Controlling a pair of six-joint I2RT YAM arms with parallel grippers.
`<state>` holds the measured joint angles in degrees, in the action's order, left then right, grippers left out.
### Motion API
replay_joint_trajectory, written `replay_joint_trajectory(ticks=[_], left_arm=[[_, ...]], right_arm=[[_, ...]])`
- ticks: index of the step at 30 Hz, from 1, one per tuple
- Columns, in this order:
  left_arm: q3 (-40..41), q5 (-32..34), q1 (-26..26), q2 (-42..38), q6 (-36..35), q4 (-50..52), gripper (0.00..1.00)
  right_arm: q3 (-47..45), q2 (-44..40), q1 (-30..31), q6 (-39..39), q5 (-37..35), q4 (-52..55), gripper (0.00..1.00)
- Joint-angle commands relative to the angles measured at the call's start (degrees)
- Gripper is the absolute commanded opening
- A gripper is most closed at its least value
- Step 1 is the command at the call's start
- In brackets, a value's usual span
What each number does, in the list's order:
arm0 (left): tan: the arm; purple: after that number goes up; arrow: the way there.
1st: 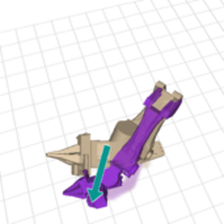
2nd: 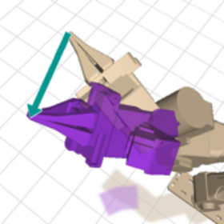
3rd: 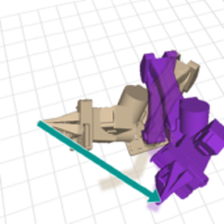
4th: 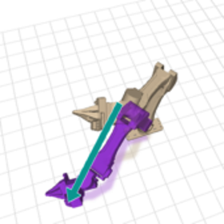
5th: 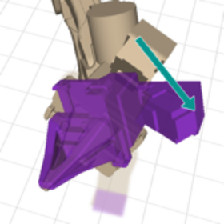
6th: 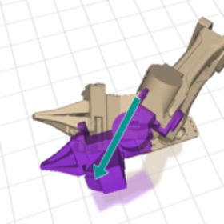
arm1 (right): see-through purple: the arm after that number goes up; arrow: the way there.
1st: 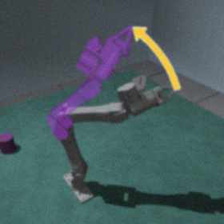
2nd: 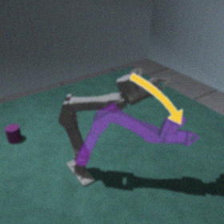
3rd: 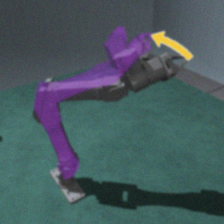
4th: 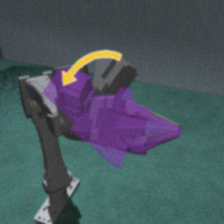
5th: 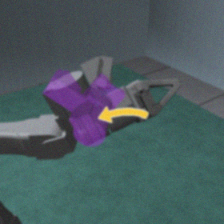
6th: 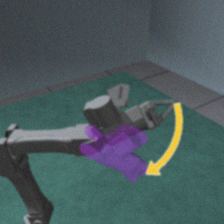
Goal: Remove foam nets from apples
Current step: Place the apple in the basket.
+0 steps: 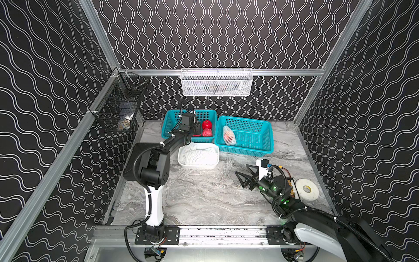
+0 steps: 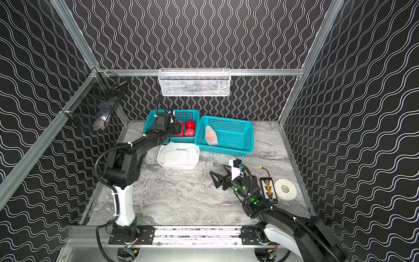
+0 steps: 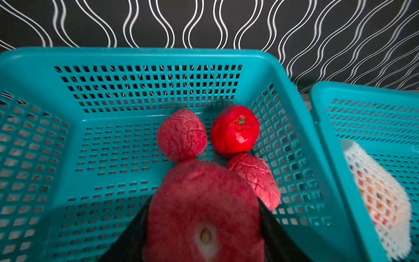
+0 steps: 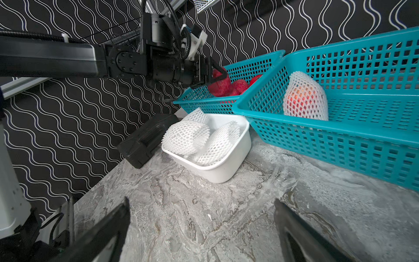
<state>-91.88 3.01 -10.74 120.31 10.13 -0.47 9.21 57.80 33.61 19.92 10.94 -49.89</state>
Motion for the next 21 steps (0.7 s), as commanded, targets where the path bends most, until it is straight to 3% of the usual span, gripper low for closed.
replay_joint_trajectory(ticks=[1,7,9,13,15,21], left_arm=[[-1.66,-0.24,0.28,2.15,-1.19,0.44,0.45],[-3.26,0.02,0.39,4.78,-2.56,0.66,0.48],[-3.67,-0.30,0.47,5.48,-2.83,0.78,0.55],[-4.62,-1.68,0.51,6.77,-2.84,1.08,0.61],[-4.97,-2.05,0.59,6.99,-2.39,1.49,0.73],[-3.14,-4.10,0.56,3.79,-1.08,-0.72,0.79]], right_arm=[[-0.06,-0.40,-0.04,-0.41,-0.83,-0.23,1.00],[0.11,-0.12,0.00,-0.50,-0.92,0.24,1.00],[0.23,0.22,0.01,-0.50,-0.92,-0.02,1.00],[0.19,0.74,-0.03,-0.59,-0.48,-0.64,1.00],[0.19,0.87,-0.01,-0.75,-0.46,-0.65,1.00],[0.46,0.62,-0.03,-1.11,-1.10,0.64,1.00]])
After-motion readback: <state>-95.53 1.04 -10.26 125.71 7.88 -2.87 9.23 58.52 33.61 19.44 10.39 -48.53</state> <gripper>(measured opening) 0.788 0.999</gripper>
